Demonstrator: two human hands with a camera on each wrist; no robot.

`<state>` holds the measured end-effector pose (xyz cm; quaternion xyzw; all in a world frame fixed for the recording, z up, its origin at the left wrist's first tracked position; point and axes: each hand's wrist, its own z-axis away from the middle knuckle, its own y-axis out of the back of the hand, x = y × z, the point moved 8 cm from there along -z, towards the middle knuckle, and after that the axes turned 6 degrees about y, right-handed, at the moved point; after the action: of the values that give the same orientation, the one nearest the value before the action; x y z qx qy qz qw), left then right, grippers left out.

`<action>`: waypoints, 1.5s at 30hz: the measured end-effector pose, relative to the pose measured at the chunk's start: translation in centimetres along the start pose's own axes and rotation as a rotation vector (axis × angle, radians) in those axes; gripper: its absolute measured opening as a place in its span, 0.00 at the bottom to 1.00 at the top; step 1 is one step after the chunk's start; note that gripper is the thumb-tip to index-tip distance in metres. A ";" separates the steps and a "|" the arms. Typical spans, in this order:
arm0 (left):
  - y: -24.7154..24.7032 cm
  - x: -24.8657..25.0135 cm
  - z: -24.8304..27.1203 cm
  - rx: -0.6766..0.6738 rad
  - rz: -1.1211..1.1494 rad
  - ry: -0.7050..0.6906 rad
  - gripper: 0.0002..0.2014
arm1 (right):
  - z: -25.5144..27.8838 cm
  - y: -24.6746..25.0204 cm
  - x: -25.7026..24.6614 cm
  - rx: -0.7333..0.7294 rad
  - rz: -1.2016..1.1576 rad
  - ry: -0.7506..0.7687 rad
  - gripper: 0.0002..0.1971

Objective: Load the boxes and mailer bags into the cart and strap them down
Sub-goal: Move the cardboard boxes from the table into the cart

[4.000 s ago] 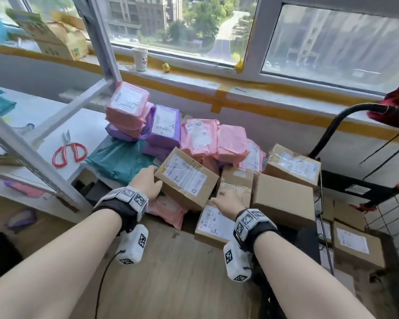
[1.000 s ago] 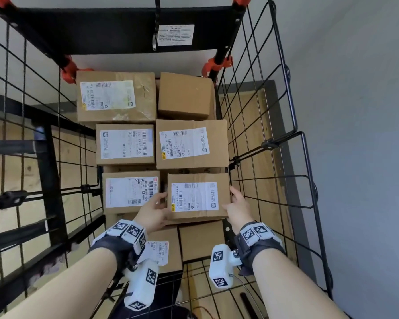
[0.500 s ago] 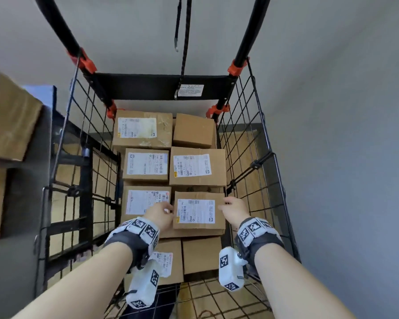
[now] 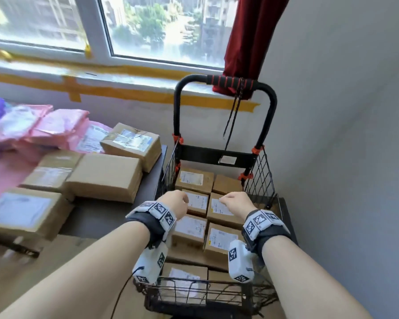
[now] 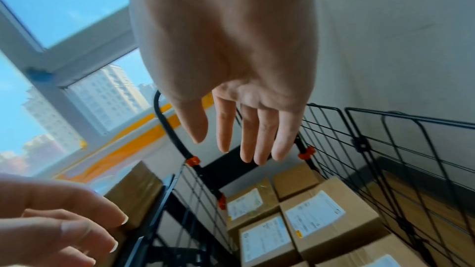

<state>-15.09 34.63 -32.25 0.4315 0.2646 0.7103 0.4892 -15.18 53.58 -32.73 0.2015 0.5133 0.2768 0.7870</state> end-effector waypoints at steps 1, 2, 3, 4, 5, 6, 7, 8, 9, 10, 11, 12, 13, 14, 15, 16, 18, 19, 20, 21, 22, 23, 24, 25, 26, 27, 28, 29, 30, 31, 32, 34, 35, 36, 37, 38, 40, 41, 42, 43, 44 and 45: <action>1.2 -0.8 1.5 0.031 -0.016 0.003 0.16 | 0.9 -0.3 -1.4 0.000 0.000 0.040 0.13; 2.3 -1.7 3.0 0.066 -0.028 0.008 0.16 | 1.9 -0.7 -2.9 0.000 0.008 0.080 0.13; 3.3 -2.8 4.5 0.093 -0.034 0.014 0.15 | 2.9 -1.3 -4.3 -0.005 0.014 0.118 0.13; 4.1 -3.8 5.8 0.107 -0.039 0.022 0.15 | 3.8 -2.0 -5.6 -0.018 0.020 0.151 0.13; 4.7 -5.2 7.2 0.114 -0.038 0.041 0.15 | 4.8 -3.0 -6.9 -0.037 0.025 0.186 0.13; 5.1 -6.1 8.0 0.117 -0.035 0.056 0.15 | 5.4 -3.6 -7.7 -0.056 0.034 0.205 0.14; 5.8 -7.6 9.3 0.134 -0.030 0.082 0.15 | 6.4 -4.7 -8.9 -0.080 0.045 0.237 0.14; 6.3 -8.9 10.4 0.152 -0.022 0.104 0.14 | 7.1 -5.7 -9.9 -0.099 0.054 0.256 0.15; 6.9 -10.3 11.5 0.173 -0.008 0.125 0.14 | 7.8 -6.8 -10.8 -0.116 0.063 0.275 0.15; 7.4 -11.5 12.5 0.195 -0.001 0.141 0.14 | 8.4 -7.9 -11.6 -0.132 0.064 0.285 0.15; 7.9 -12.8 13.5 0.212 0.003 0.158 0.14 | 8.9 -9.0 -12.4 -0.149 0.059 0.295 0.14; 8.4 -14.1 14.3 0.229 0.006 0.173 0.14 | 9.4 -10.1 -13.2 -0.166 0.057 0.300 0.14; 9.0 -15.4 15.0 0.243 0.010 0.189 0.14 | 9.8 -11.3 -14.0 -0.184 0.058 0.311 0.14; 9.5 -16.8 15.7 0.260 0.013 0.205 0.14 | 10.2 -12.5 -14.8 -0.202 0.060 0.320 0.14; 10.1 -18.2 16.3 0.280 0.015 0.221 0.14 | 10.6 -13.6 -15.6 -0.215 0.057 0.329 0.13; 10.6 -19.6 16.7 0.299 0.016 0.237 0.14 | 10.9 -14.8 -16.3 -0.230 0.053 0.332 0.13; 11.4 -22.6 17.1 0.324 0.028 0.263 0.14 | 11.1 -17.3 -17.5 -0.259 0.054 0.328 0.11; 11.7 -24.2 17.1 0.327 0.036 0.280 0.14 | 10.9 -18.7 -18.1 -0.271 0.056 0.325 0.11; 11.9 -25.8 17.0 0.324 0.045 0.304 0.15 | 10.8 -20.2 -18.6 -0.284 0.060 0.319 0.12; 12.1 -27.5 16.8 0.320 0.054 0.326 0.15 | 10.5 -21.6 -19.1 -0.292 0.063 0.315 0.12; 12.3 -29.2 16.5 0.316 0.063 0.344 0.15 | 10.2 -22.9 -19.6 -0.298 0.063 0.310 0.12; 12.5 -31.0 16.0 0.312 0.068 0.360 0.16 | 9.9 -24.3 -20.1 -0.305 0.060 0.301 0.11; 12.7 -32.6 15.5 0.309 0.073 0.369 0.16 | 9.6 -25.6 -20.6 -0.312 0.054 0.285 0.11; 12.8 -34.1 14.9 0.302 0.078 0.372 0.17 | 9.2 -27.0 -21.0 -0.316 0.045 0.268 0.11; 13.0 -35.4 14.1 0.292 0.082 0.368 0.17 | 8.7 -28.3 -21.5 -0.315 0.035 0.252 0.10; 13.1 -36.6 13.5 0.283 0.083 0.359 0.18 | 8.2 -29.6 -21.9 -0.310 0.023 0.236 0.10; 13.3 -37.6 12.8 0.278 0.079 0.353 0.19 | 7.8 -30.8 -22.3 -0.302 0.010 0.221 0.10; 13.5 -38.8 12.1 0.270 0.078 0.355 0.21 | 7.3 -32.1 -22.8 -0.294 -0.004 0.203 0.11; 13.7 -39.9 11.4 0.264 0.079 0.353 0.22 | 6.9 -33.2 -23.1 -0.284 -0.025 0.177 0.14; 13.9 -40.8 10.6 0.253 0.076 0.351 0.24 | 6.4 -34.2 -23.3 -0.272 -0.052 0.141 0.17; 14.0 -41.7 9.8 0.245 0.074 0.348 0.25 | 6.0 -35.0 -23.5 -0.265 -0.074 0.108 0.21; 14.1 -43.1 8.4 0.228 0.084 0.340 0.27 | 5.5 -36.5 -23.9 -0.251 -0.114 0.057 0.24; 14.0 -43.5 7.8 0.217 0.106 0.335 0.27 | 5.3 -37.1 -24.0 -0.244 -0.138 0.030 0.24; 13.9 -44.0 7.3 0.206 0.137 0.332 0.27 | 5.2 -37.6 -24.1 -0.242 -0.168 0.005 0.25; 13.7 -44.3 6.8 0.199 0.169 0.340 0.27 | 5.2 -38.0 -24.2 -0.241 -0.197 -0.019 0.25; 13.6 -44.7 6.4 0.199 0.197 0.350 0.27 | 4.9 -38.5 -24.1 -0.238 -0.221 -0.034 0.25; 13.7 -45.3 5.7 0.222 0.232 0.364 0.25 | 4.6 -39.1 -24.1 -0.238 -0.260 -0.045 0.27; 13.9 -45.6 5.5 0.236 0.243 0.377 0.24 | 4.5 -39.6 -24.1 -0.242 -0.282 -0.052 0.30; 14.0 -45.8 5.2 0.236 0.242 0.395 0.22 | 4.3 -40.0 -24.0 -0.249 -0.304 -0.057 0.35; 13.9 -45.9 5.0 0.227 0.240 0.404 0.20 | 4.1 -40.5 -23.9 -0.255 -0.330 -0.064 0.38; 13.7 -46.2 4.8 0.205 0.234 0.417 0.18 | 4.0 -40.8 -23.8 -0.262 -0.356 -0.062 0.40; 13.5 -46.2 4.6 0.191 0.233 0.421 0.15 | 3.8 -41.1 -23.7 -0.263 -0.382 -0.056 0.40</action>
<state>-10.43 -13.41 -35.61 0.3460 0.3750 0.8078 0.2952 -9.88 6.75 -39.42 0.0040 0.4797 0.1816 0.8584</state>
